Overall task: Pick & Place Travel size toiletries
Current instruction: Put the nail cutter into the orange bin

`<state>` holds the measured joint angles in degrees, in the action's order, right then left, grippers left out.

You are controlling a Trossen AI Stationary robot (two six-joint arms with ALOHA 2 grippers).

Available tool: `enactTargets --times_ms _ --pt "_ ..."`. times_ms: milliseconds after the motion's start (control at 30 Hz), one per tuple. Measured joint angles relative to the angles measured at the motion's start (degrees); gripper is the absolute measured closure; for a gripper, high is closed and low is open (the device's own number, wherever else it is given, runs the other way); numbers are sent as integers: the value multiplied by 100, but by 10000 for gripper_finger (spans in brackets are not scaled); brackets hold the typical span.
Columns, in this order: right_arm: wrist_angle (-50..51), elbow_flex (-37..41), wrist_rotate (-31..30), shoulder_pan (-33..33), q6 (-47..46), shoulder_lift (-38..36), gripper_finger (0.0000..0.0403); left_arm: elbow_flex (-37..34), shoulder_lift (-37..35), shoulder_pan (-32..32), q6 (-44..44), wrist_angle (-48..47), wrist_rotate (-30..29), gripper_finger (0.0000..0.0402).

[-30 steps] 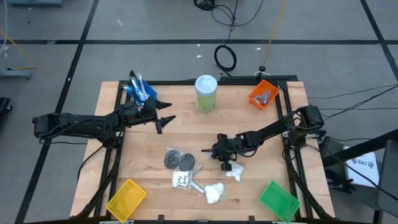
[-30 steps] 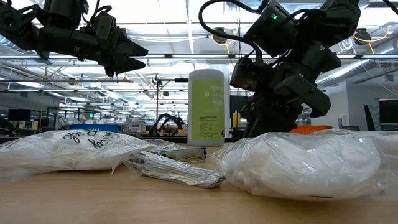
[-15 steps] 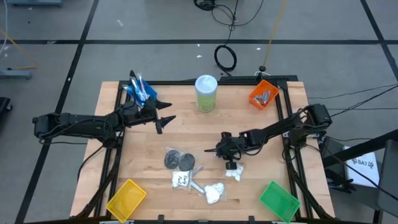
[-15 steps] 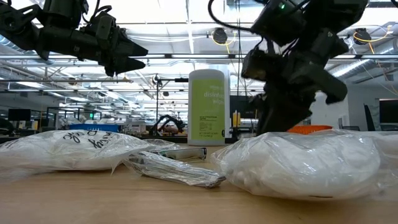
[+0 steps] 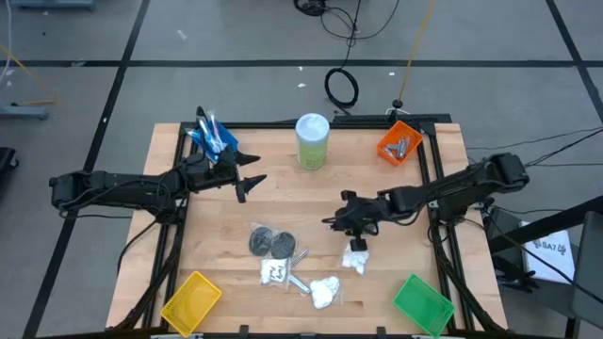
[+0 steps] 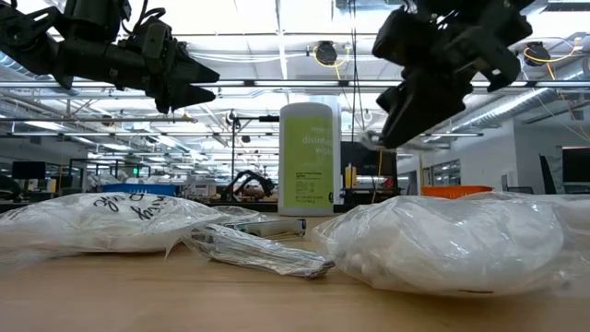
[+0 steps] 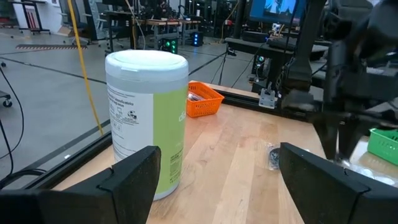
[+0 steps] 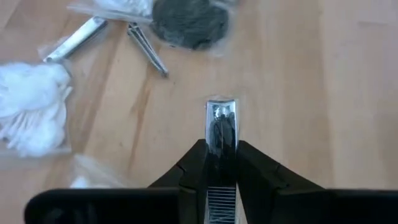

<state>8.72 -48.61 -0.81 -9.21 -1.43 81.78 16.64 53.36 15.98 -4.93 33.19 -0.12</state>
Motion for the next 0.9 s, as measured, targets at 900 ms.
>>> enactTargets --times_ms 900 --pt "-63 1902 -2896 2340 -1540 -2442 346 -1 0 -1 -1 0 2 80"
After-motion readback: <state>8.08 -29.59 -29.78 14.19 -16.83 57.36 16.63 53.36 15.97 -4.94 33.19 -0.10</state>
